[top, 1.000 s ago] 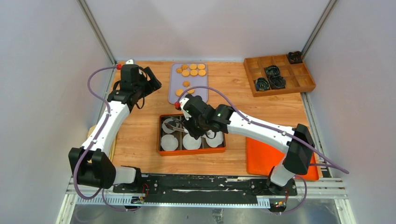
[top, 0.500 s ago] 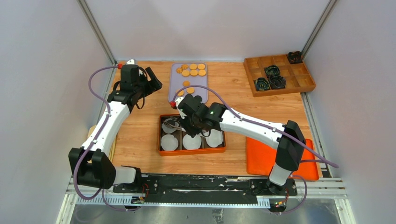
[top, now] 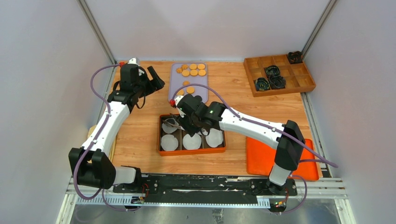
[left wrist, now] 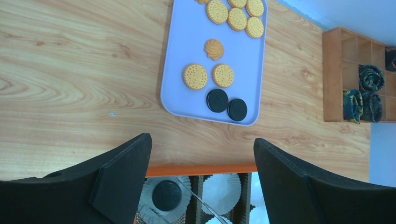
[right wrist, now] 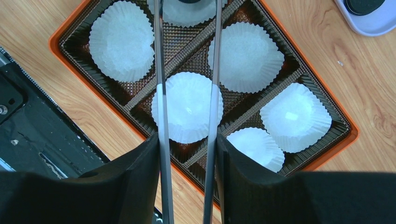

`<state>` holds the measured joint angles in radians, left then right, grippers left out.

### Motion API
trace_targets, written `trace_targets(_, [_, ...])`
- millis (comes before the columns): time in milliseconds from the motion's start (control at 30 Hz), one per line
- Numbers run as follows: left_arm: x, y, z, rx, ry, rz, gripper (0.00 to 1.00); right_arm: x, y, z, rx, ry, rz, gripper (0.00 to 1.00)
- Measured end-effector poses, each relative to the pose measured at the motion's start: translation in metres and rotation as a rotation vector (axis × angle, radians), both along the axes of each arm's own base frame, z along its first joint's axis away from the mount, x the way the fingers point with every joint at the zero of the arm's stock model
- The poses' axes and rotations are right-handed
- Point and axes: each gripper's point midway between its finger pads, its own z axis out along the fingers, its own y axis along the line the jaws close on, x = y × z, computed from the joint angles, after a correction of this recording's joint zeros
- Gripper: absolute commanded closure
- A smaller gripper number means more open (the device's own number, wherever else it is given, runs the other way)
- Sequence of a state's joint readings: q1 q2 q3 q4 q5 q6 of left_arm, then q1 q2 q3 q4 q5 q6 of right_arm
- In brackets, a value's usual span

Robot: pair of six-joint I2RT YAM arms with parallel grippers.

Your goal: Pack the cookies

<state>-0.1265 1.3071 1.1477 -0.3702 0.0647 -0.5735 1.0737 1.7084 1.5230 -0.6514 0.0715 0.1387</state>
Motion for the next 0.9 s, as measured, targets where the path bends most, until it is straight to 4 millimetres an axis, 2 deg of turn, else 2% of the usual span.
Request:
trace_targets(167, [0.000, -0.002, 0.001, -0.003, -0.006, -0.016, 0.11, 0.001, 0.002, 0.002, 0.006, -0.002, 0.000, 0.48])
trace_targets(300, [0.000, -0.004, 0.001, -0.003, -0.009, -0.027, 0.11, 0.001, 0.002, 0.000, 0.003, 0.001, -0.001, 0.54])
trace_targets(467, [-0.001, -0.005, -0.001, -0.005, -0.007, -0.035, 0.11, 0.005, 0.002, 0.004, 0.004, -0.019, -0.016, 0.54])
trace_targets(667, [-0.004, -0.006, 0.010, -0.013, -0.036, -0.042, 0.11, 0.021, -0.005, 0.030, 0.020, -0.116, -0.066, 0.54])
trace_targets(900, [-0.011, -0.004, 0.028, -0.009, -0.086, -0.042, 0.10, 0.055, -0.016, 0.054, 0.051, -0.195, -0.152, 0.51])
